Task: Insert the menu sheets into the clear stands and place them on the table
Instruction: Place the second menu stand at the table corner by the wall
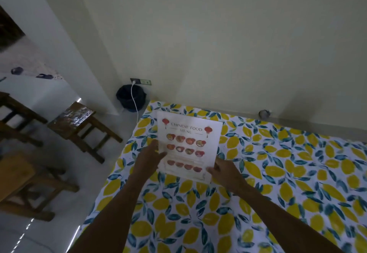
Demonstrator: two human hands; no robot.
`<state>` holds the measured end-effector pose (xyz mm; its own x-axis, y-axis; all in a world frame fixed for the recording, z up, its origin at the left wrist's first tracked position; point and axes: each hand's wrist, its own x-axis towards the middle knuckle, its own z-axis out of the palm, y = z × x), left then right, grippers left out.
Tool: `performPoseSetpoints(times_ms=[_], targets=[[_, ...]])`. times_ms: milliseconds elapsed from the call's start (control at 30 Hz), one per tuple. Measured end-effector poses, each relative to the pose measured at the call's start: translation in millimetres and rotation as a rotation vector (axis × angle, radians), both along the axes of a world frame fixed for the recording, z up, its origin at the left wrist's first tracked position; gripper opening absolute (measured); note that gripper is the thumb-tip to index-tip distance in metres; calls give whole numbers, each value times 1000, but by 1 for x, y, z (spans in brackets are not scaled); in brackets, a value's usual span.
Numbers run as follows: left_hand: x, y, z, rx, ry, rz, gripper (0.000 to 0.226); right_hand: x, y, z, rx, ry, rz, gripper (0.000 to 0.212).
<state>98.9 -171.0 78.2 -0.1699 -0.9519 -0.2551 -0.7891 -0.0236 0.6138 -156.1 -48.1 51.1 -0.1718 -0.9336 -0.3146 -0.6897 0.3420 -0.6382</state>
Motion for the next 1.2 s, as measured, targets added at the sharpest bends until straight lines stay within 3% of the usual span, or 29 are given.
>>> performPoseSetpoints(times_ms=[233,367,500,800,1200], targets=[[2,-57,26,-96,76,-45,31,-4,-63,23,-133,32,-35,32],[8,-115,40,-120,141,-57,36,2,-119,38,-204,50,-30,15],[7,-176,43,-170,164,-92,40,10,-178,37,-230,78,-107,25],[21,-279,-10,-205,118,-240,43,28,-264,-7,-157,121,-215,33],[24,-311,-45,-83,221,-195,27,35,-288,-18,-99,136,-303,30]])
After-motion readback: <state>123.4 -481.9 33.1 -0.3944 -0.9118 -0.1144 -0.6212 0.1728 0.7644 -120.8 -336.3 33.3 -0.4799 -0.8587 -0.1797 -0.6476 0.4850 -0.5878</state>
